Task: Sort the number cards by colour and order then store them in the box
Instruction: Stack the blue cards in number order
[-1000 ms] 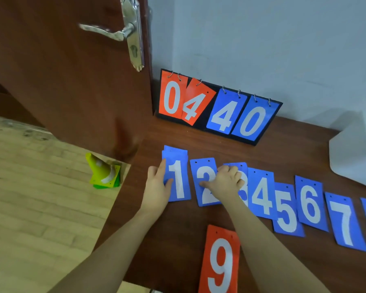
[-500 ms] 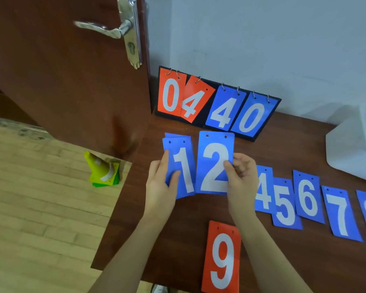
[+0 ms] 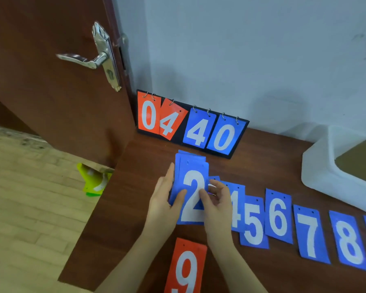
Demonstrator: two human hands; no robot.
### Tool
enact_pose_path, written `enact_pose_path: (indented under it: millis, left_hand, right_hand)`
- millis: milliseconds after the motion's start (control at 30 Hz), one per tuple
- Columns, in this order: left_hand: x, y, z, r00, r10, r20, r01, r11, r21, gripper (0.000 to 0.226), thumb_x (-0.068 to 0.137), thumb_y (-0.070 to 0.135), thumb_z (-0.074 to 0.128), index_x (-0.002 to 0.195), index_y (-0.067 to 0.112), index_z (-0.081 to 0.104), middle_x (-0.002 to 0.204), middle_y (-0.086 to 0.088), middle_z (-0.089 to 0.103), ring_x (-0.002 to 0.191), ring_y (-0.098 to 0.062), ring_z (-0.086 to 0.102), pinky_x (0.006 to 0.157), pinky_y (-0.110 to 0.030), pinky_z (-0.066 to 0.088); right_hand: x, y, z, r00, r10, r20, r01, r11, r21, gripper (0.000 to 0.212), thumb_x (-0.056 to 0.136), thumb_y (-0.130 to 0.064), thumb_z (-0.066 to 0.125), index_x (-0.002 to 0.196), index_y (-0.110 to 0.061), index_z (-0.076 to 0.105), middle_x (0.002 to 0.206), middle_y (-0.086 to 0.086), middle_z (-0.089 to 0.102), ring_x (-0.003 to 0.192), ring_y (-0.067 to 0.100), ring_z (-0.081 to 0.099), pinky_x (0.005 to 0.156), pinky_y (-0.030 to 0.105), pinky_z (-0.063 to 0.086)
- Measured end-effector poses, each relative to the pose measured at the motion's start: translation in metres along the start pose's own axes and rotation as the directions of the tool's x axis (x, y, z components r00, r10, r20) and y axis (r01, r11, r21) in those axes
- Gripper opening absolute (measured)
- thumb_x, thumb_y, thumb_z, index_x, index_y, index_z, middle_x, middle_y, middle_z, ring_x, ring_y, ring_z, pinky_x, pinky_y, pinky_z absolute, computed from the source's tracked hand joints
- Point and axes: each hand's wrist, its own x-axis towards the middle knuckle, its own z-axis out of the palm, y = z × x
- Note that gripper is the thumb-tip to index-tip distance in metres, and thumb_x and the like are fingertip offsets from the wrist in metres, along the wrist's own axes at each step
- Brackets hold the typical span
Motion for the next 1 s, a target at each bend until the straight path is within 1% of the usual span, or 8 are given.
enact_pose_path:
  millis: [200,300,367,467,533,700,833,1000]
  left_hand:
    - [0.006,-0.001,0.022,0.969,-0.133,-0.209,0.136,0.991,-0.001,0.059,0.088,0.021,0.06,0.141,0.023,0.035,0.104,0.004,0.051,0.095,-0.009,0.058,0.067,-0.014,0.05]
    - [0.005,-0.007,0.024,0.949,-0.17,-0.267,0.175,0.985,-0.004,0.057,0.088,0.019,0.06,0.14,0.021,0.037,0.102,-0.001,0.052,0.085,-0.005,0.058,0.06,-0.01,0.05]
    - [0.006,-0.013,0.025,0.937,-0.166,-0.309,0.18,0.984,0.019,0.057,0.088,0.018,0.061,0.14,0.02,0.038,0.102,-0.002,0.053,0.088,-0.01,0.059,0.069,-0.017,0.052]
    - [0.007,-0.023,0.024,0.911,-0.201,-0.36,0.222,0.975,0.016,0.055,0.087,0.016,0.061,0.139,0.02,0.041,0.102,-0.003,0.055,0.087,-0.011,0.059,0.065,-0.005,0.044]
    - [0.007,-0.026,0.021,0.903,-0.217,-0.371,0.242,0.97,0.022,0.054,0.088,0.015,0.06,0.138,0.02,0.042,0.102,-0.003,0.054,0.084,-0.006,0.058,0.06,-0.001,0.041]
    - [0.009,-0.04,0.01,0.895,-0.23,-0.383,0.267,0.963,0.045,0.053,0.09,0.02,0.057,0.139,0.021,0.039,0.103,0.001,0.051,0.086,-0.005,0.057,0.058,-0.007,0.043]
    - [0.012,-0.052,0.004,0.892,-0.233,-0.388,0.27,0.962,0.044,0.052,0.09,0.021,0.057,0.139,0.022,0.039,0.106,0.001,0.051,0.096,-0.014,0.058,0.071,-0.029,0.053]
    - [0.018,-0.055,-0.003,0.915,-0.209,-0.346,0.229,0.973,0.018,0.051,0.091,0.019,0.057,0.138,0.025,0.04,0.104,0.005,0.049,0.089,-0.008,0.059,0.064,-0.02,0.05]
  right_hand:
    - [0.036,0.024,-0.031,0.987,-0.116,0.111,0.144,0.946,-0.29,0.032,0.092,-0.025,0.057,0.122,-0.034,0.05,0.108,-0.004,0.057,0.101,0.011,0.054,0.083,0.013,0.043]
    - [0.062,0.054,-0.046,0.992,0.06,0.111,0.062,0.532,-0.844,0.045,0.094,-0.042,0.048,0.137,-0.029,0.042,0.133,0.005,0.04,0.122,0.028,0.038,0.103,0.041,0.03]
    - [0.065,0.066,-0.044,0.976,0.015,0.216,0.202,0.295,-0.934,0.048,0.088,-0.042,0.058,0.133,-0.027,0.049,0.129,0.009,0.045,0.115,0.032,0.046,0.097,0.048,0.036]
    - [0.063,0.075,-0.029,0.928,-0.114,0.355,0.372,0.214,-0.903,0.041,0.07,-0.042,0.069,0.107,-0.025,0.069,0.109,0.008,0.061,0.085,0.032,0.062,0.074,0.046,0.051]
    - [0.064,0.074,-0.019,0.904,-0.109,0.413,0.427,0.238,-0.872,0.039,0.074,-0.041,0.064,0.111,-0.027,0.066,0.115,0.005,0.054,0.092,0.032,0.06,0.079,0.046,0.049]
    - [0.079,0.074,-0.01,0.975,0.044,0.219,0.186,0.386,-0.903,0.067,0.081,-0.051,0.061,0.136,-0.02,0.037,0.14,0.005,0.03,0.129,0.028,0.031,0.109,0.041,0.021]
    - [0.09,0.062,-0.001,0.96,0.13,0.247,0.17,0.428,-0.888,0.048,0.079,-0.041,0.068,0.118,-0.022,0.047,0.126,0.0,0.038,0.123,0.023,0.035,0.107,0.038,0.021]
    - [0.097,0.057,-0.001,0.974,0.039,0.225,0.132,0.708,-0.694,0.021,0.085,-0.01,0.06,0.092,-0.025,0.047,0.089,-0.007,0.052,0.102,0.018,0.049,0.099,0.029,0.019]
